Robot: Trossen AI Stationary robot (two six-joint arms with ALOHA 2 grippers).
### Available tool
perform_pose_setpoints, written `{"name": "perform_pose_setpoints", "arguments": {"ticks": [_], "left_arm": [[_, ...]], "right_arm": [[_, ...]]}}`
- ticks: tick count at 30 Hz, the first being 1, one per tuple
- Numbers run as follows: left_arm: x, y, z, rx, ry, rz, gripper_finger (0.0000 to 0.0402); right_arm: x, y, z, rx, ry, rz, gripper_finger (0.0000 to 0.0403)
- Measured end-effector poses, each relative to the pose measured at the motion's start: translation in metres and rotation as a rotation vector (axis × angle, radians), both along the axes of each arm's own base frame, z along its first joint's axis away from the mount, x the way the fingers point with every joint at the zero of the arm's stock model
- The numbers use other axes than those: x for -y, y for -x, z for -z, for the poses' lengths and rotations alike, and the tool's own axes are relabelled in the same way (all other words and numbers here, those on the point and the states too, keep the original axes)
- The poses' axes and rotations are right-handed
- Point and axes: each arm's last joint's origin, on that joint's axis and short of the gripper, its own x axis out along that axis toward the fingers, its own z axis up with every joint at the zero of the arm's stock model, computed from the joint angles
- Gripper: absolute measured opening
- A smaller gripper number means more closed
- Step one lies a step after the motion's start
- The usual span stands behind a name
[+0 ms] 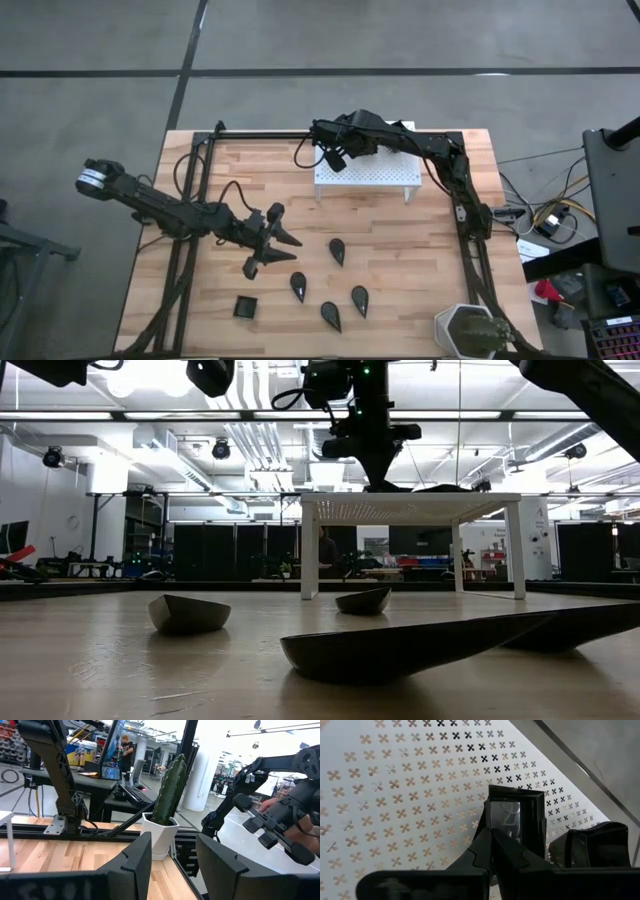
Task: Pick & Place Mini shaped plates
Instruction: Stack the square plate on top of the square plate on the shelf
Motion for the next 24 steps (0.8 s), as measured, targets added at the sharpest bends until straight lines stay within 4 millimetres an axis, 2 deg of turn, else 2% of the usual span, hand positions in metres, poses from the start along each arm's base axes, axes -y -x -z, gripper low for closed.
{"name": "perform_pose_setpoints", "arguments": {"ticks": [24], "left_arm": [[0.0003,0.0000,0.0000,0.000,0.000,0.009,0.0147]], "right_arm": [[-0.0008,0.0006,-0.0034,-0.005,0.005,-0.025,0.0008]]}}
